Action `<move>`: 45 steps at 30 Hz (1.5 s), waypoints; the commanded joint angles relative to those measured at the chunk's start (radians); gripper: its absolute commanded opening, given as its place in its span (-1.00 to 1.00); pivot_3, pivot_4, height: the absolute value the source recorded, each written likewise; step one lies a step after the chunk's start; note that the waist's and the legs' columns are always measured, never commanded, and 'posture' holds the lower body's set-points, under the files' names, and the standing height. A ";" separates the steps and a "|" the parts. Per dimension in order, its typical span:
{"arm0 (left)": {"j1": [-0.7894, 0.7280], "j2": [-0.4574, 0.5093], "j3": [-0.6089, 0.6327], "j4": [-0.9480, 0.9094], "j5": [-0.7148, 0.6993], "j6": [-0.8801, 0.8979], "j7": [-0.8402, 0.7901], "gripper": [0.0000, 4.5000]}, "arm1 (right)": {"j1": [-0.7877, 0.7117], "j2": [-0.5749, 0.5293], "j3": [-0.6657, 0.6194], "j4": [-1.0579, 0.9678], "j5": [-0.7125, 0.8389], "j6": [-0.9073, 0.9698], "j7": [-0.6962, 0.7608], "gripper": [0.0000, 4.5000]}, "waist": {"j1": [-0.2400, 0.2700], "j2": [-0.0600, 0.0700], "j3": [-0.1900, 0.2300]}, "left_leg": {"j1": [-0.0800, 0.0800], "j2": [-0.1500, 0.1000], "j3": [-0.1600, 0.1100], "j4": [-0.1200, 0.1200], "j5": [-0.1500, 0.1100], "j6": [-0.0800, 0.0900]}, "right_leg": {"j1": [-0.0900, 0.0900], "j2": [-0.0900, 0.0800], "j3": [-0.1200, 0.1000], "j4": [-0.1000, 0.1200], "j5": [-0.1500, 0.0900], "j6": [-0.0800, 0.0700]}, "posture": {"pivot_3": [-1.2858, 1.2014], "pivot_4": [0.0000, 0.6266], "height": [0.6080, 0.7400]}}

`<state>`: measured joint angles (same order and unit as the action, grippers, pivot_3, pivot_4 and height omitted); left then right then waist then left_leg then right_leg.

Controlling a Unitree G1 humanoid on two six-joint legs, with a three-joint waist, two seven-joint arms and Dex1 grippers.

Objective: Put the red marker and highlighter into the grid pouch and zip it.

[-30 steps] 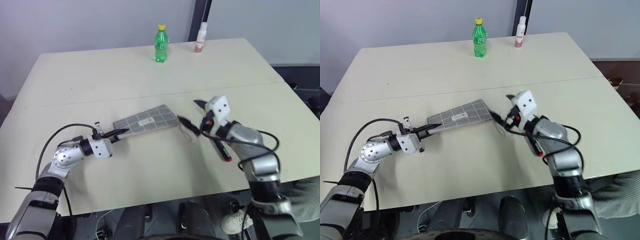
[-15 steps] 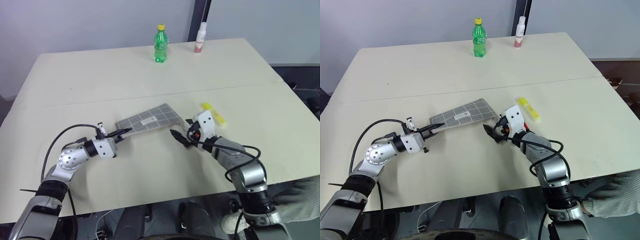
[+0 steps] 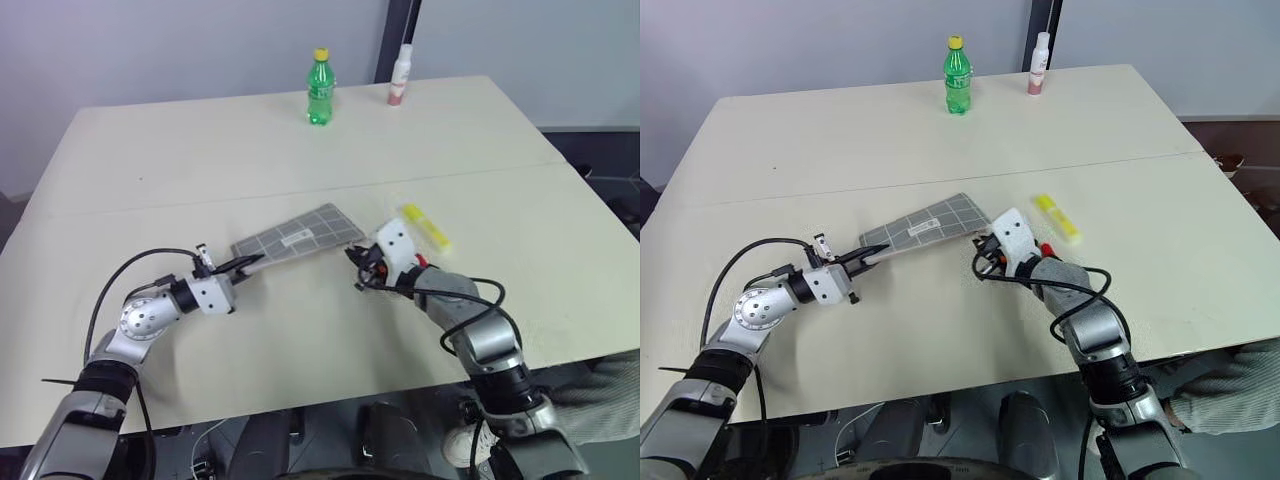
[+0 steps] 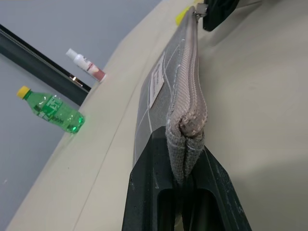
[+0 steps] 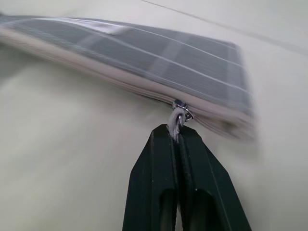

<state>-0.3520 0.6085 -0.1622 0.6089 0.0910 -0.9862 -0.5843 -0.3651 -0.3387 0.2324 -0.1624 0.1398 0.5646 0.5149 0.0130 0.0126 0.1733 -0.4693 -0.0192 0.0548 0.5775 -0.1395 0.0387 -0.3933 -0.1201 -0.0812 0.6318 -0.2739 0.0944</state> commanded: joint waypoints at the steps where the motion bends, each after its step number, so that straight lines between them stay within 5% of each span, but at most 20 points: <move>1: -0.012 -0.030 -0.021 0.008 0.038 0.010 0.011 -1.00 | -0.064 0.040 0.070 0.023 -0.030 -0.072 0.032 -0.98 | 0.001 0.000 0.000 | 0.000 0.000 0.000 0.000 0.000 0.000 | 0.000 0.000 0.000 0.000 0.000 0.000 | 0.03 -0.52 1.00; 14: -0.106 -0.132 -0.061 0.008 0.128 0.070 0.059 -1.00 | -0.202 -0.007 0.203 0.135 -0.099 -0.383 0.320 -0.98 | 0.000 0.000 0.000 | 0.000 -0.001 0.000 0.001 0.000 0.000 | 0.000 0.001 -0.001 0.000 0.002 0.004 | 0.03 -0.52 1.00; 21: -0.096 -0.134 -0.051 -0.026 0.123 0.097 0.065 -1.00 | -0.186 -0.015 0.172 0.148 -0.129 -0.414 0.321 -0.98 | 0.000 -0.001 0.000 | 0.000 -0.001 0.000 0.001 0.000 0.000 | 0.001 0.001 -0.002 0.000 0.003 0.006 | 0.03 -0.52 1.00; 25: -0.072 -0.106 -0.026 -0.059 0.109 0.120 0.071 -1.00 | -0.068 -0.102 0.075 0.004 -0.036 -0.362 0.365 -0.39 | 0.003 -0.001 0.000 | -0.001 -0.001 0.000 0.001 0.000 0.001 | 0.001 0.001 -0.002 -0.001 0.003 0.006 | 0.03 -0.52 1.00; 31: -0.066 -0.056 0.000 -0.057 0.096 0.134 0.074 -1.00 | 0.240 -0.153 -0.188 -0.287 0.149 -0.294 0.283 0.97 | 0.000 -0.001 0.000 | -0.002 0.001 -0.001 0.001 -0.001 0.001 | 0.001 0.001 -0.002 -0.001 0.003 0.006 | 0.03 -0.52 1.00; 36: -0.081 -0.062 0.027 -0.033 0.033 0.164 0.068 -1.00 | 0.364 -0.045 -0.402 -0.382 0.201 -0.291 0.053 0.97 | -0.001 -0.001 0.000 | -0.001 0.005 0.000 0.001 -0.001 0.001 | 0.000 0.002 -0.003 -0.001 0.001 0.002 | 0.03 -0.52 1.00; 45: -0.097 -0.079 0.010 -0.001 0.029 0.156 0.061 -1.00 | 0.327 -0.074 -0.468 -0.305 0.097 -0.225 -0.134 0.97 | 0.002 -0.001 0.000 | -0.004 0.004 0.003 0.000 -0.001 0.001 | -0.004 0.001 -0.002 -0.003 0.002 0.000 | 0.03 -0.52 1.00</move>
<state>-0.4382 0.5350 -0.1640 0.6114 0.1403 -0.8169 -0.5208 -0.0181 -0.3896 -0.2034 -0.4681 0.2515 0.3332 0.3974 0.0148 0.0116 0.1734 -0.4732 -0.0148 0.0581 0.5778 -0.1404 0.0397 -0.3969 -0.1196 -0.0831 0.6285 -0.2714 0.0939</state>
